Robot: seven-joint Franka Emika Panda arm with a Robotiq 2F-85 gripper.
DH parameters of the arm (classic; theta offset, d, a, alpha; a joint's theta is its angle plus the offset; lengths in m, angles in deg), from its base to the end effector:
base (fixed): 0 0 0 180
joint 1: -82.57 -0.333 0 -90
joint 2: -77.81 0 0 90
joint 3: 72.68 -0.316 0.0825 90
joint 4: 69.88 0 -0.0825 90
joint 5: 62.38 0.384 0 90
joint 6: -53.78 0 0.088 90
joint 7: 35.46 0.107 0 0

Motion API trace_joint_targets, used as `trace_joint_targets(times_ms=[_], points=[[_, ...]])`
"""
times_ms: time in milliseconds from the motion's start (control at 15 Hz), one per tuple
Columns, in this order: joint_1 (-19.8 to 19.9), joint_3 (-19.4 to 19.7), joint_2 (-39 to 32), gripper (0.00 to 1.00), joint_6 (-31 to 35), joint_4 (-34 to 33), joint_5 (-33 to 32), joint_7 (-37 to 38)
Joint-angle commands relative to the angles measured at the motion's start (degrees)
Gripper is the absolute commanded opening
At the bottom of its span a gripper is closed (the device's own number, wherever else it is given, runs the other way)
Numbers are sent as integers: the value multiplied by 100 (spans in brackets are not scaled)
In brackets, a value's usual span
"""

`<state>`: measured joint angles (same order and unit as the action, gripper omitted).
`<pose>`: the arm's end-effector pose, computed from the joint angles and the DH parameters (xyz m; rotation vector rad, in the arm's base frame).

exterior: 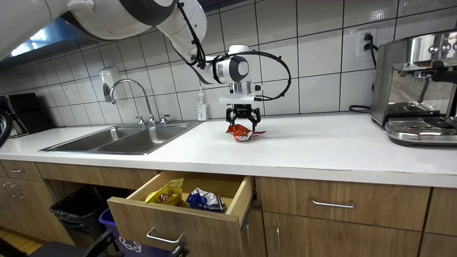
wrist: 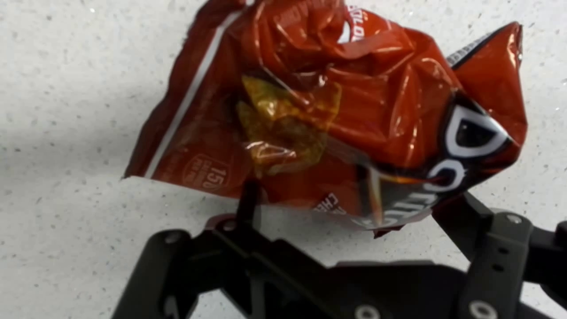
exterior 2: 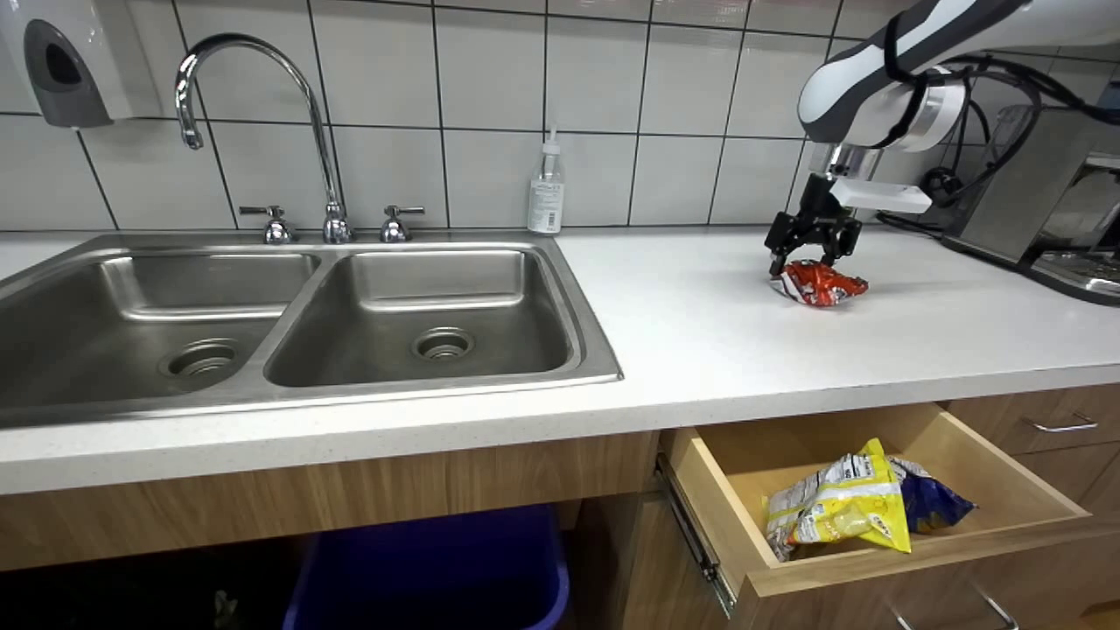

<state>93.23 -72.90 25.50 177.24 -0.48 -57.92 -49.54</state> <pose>0.7497 -0.1357 0.2251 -3.0801 -0.0309 -0.0684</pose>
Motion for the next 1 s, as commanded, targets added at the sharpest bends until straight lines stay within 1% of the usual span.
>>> trace_joint_targets(times_ms=[0,467,933], points=[[8,-76,666,100,292,1023,76,42],[-44,-116,1320,100,699,2190,55,-25],[-75,-122,1936,100,960,3181,37,-143]])
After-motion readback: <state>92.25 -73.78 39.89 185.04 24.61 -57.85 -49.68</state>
